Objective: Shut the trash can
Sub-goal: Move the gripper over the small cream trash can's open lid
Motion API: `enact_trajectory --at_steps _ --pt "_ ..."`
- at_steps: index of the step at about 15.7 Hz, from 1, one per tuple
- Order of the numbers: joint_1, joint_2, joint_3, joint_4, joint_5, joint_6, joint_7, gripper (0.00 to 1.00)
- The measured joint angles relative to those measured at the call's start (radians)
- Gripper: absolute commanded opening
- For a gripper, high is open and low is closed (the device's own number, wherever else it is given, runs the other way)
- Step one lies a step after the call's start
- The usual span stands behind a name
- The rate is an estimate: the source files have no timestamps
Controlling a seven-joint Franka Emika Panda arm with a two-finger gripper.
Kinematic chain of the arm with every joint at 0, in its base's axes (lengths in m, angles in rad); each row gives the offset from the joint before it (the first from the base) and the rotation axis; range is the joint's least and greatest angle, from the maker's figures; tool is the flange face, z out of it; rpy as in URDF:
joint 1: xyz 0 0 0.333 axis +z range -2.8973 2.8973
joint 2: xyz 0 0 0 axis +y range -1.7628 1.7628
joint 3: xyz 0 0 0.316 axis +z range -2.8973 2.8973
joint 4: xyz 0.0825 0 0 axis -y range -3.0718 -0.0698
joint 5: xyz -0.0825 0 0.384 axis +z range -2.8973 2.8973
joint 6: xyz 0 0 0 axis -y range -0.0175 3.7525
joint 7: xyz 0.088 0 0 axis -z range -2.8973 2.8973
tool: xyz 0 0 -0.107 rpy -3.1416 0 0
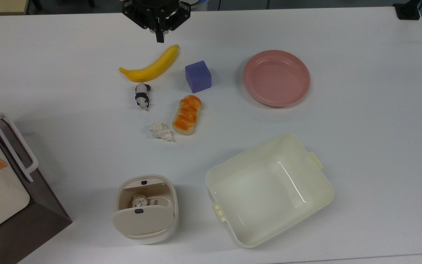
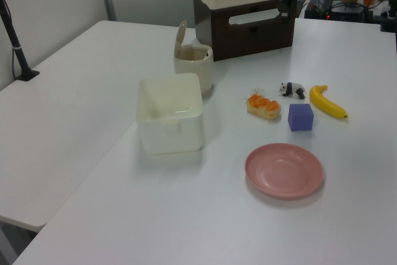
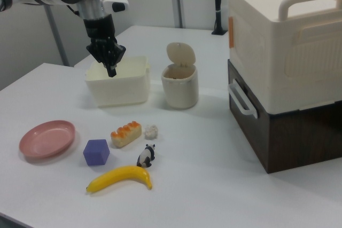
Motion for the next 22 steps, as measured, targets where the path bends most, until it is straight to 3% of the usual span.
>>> enact_trajectory --at_steps 6,22 --pt "-0.002 0.030 0.000 0.000 0.000 0.165 0.000 0.00" --pt "-0.002 0.201 -0.003 0.027 0.000 0.996 0.000 0.00"
